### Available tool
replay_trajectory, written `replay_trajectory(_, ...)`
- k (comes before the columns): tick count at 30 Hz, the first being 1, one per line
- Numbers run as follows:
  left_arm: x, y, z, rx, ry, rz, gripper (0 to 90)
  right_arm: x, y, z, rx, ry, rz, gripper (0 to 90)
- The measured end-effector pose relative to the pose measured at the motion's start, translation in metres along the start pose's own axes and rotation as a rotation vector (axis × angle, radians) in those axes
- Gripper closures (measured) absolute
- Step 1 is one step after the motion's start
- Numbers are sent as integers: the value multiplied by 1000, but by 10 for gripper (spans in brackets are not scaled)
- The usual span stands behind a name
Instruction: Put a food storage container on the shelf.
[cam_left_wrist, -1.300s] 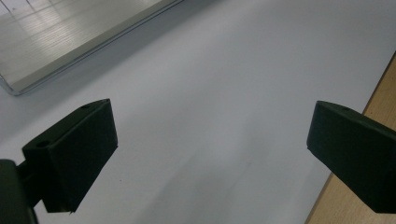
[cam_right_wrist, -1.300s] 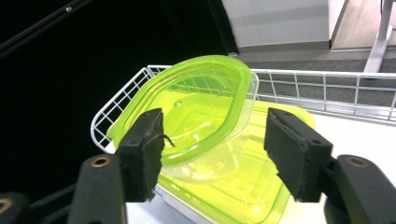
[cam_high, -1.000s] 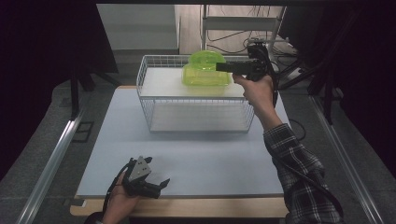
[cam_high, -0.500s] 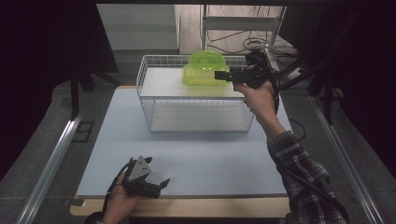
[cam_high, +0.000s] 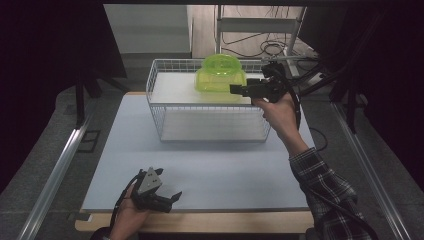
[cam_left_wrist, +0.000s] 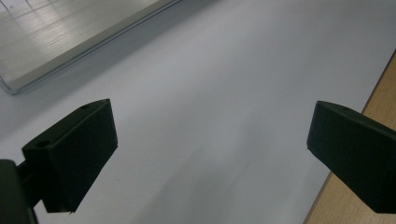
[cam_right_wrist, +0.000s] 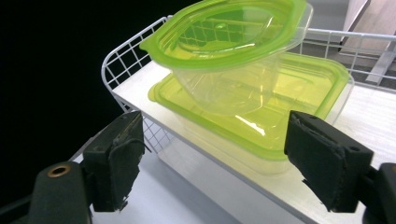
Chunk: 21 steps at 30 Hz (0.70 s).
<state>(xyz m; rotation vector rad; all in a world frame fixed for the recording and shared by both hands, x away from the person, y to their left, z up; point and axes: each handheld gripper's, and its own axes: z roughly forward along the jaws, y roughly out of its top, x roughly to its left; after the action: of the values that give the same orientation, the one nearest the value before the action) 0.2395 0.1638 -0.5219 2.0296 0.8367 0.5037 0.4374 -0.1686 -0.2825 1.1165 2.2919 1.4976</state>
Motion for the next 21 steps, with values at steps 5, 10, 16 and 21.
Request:
replay_trajectory(5, 0, 0, 0, -2, 0, 0, 15, 4, -7, 0, 13, 6, -36, 167)
replay_trajectory(10, 0, 0, 0, -3, 1, -1, 14, 9, -17, 1, 24, -6, -97, 128)
replay_trajectory(16, 0, 0, 0, -3, -1, -3, 14, 12, -30, 2, 43, -9, -140, 91)
replay_trajectory(21, 1, 0, 0, 0, 0, 1, 14, 13, -41, 4, 66, 9, -161, 71)
